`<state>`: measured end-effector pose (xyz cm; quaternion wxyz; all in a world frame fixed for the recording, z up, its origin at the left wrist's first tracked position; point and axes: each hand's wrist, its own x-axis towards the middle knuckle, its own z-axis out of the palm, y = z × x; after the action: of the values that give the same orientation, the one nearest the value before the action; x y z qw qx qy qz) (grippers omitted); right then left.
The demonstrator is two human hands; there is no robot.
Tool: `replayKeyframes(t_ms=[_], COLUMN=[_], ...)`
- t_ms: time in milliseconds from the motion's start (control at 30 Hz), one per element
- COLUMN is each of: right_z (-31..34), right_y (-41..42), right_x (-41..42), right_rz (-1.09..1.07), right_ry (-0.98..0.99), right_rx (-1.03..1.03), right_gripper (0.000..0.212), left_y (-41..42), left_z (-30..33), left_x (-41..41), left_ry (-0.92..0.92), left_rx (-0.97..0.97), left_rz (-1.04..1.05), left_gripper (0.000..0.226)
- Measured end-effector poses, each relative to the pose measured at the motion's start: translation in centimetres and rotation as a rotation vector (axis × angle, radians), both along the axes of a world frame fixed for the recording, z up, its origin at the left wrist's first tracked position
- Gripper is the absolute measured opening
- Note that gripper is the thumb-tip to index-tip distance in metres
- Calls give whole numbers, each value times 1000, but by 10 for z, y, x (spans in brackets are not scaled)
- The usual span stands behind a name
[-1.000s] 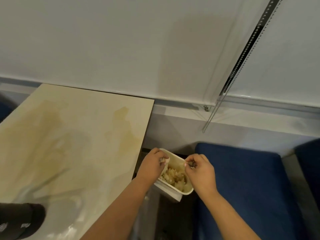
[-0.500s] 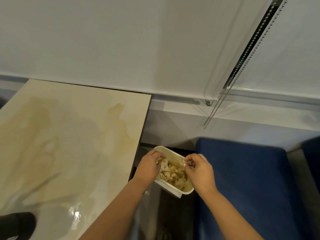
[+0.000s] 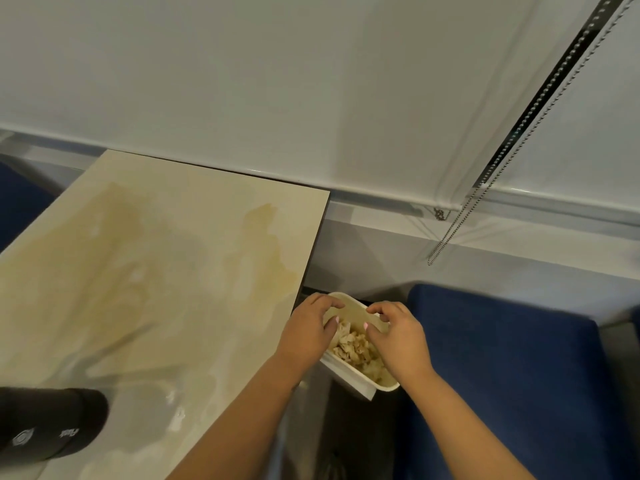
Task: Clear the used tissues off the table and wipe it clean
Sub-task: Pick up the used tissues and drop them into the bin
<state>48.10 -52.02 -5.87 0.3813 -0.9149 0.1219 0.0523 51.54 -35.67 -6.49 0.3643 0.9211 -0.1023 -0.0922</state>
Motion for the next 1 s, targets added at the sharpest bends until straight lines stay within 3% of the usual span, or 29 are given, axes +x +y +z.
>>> replayKeyframes(t_ms=[533,1000], right_z=[71,113], right_y=[81,197], right_x=[-15,-109], right_rz=[193,394], right_ry=[-170,-269], right_rx=[75,172], right_gripper=[24,22], left_y=[78,185], left_z=[67,112], left_x=[-49,-178], left_ry=[-187,-282], left_rx=[-110,-158], left_rz=[211,443], left_gripper=[22,21])
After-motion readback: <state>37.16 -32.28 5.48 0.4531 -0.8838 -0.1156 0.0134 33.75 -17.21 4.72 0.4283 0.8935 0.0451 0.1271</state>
